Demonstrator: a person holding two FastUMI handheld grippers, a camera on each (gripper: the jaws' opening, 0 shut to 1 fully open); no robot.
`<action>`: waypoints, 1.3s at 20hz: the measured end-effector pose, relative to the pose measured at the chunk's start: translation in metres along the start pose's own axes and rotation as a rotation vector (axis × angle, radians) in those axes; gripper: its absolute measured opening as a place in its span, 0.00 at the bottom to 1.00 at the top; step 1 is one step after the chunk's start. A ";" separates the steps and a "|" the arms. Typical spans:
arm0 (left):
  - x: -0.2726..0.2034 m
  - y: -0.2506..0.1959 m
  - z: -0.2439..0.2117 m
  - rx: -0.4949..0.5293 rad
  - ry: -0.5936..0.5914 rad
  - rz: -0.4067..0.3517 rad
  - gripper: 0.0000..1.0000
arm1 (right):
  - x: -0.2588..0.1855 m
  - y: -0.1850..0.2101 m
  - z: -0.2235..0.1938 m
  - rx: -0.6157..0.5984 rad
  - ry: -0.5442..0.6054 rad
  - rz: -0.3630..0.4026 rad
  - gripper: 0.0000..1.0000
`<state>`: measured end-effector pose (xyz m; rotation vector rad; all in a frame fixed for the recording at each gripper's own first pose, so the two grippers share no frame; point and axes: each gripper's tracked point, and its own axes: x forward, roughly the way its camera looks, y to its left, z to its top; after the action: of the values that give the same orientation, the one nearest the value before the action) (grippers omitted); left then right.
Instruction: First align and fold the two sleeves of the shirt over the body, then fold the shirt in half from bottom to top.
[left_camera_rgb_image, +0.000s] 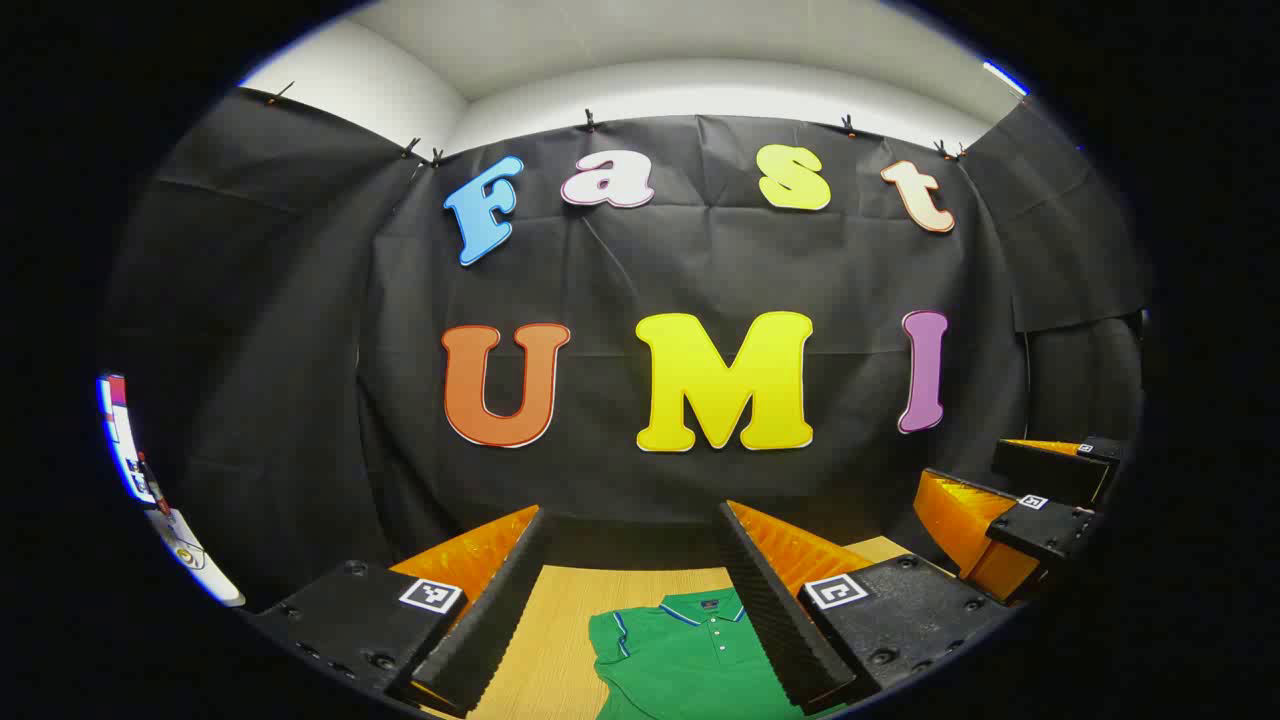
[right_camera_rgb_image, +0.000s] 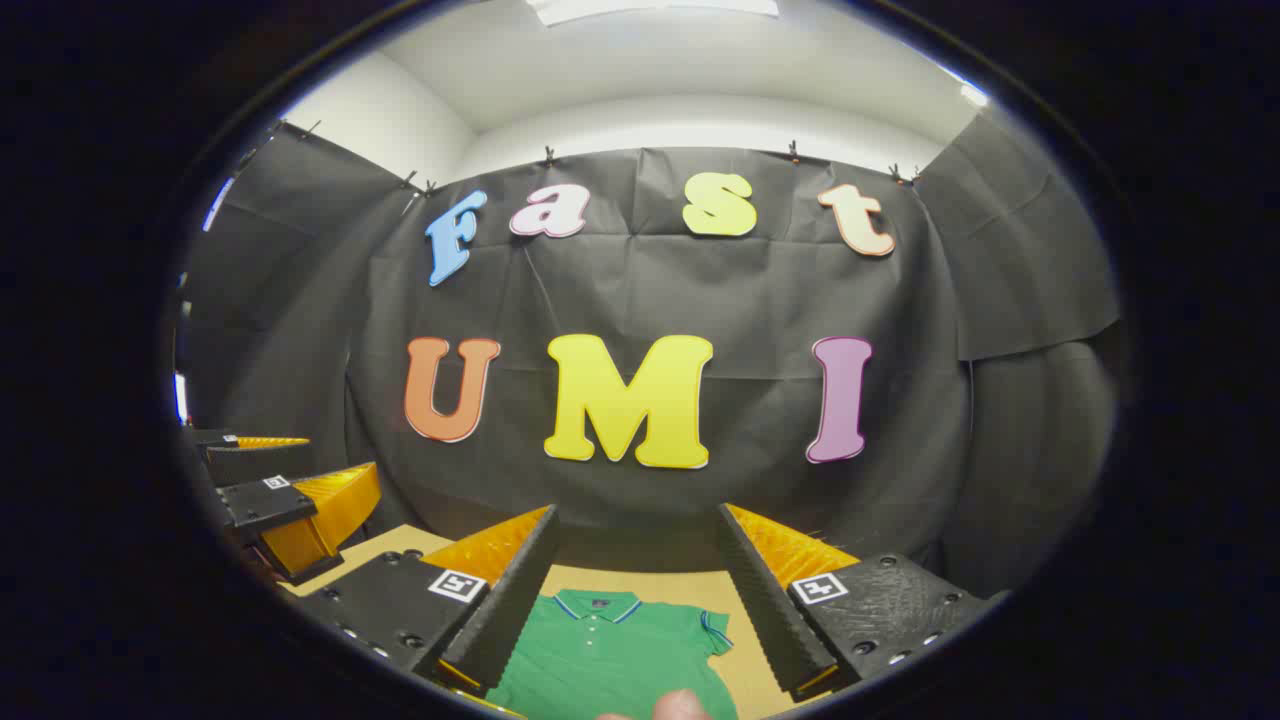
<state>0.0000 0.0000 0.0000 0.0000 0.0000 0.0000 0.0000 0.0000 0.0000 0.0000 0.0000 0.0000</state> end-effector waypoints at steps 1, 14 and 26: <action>0.000 -0.001 0.000 -0.001 0.001 0.000 1.00 | 0.000 -0.001 -0.001 0.001 0.001 0.001 0.96; 0.011 -0.010 -0.005 -0.004 0.018 0.002 1.00 | 0.010 -0.014 -0.010 0.005 0.021 -0.009 0.96; 0.020 -0.027 -0.002 -0.005 0.017 0.011 1.00 | 0.025 -0.032 -0.010 -0.008 0.017 0.021 0.95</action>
<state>0.0196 -0.0268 -0.0022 -0.0048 0.0174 0.0108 0.0251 -0.0320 -0.0102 -0.0082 0.0174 0.0209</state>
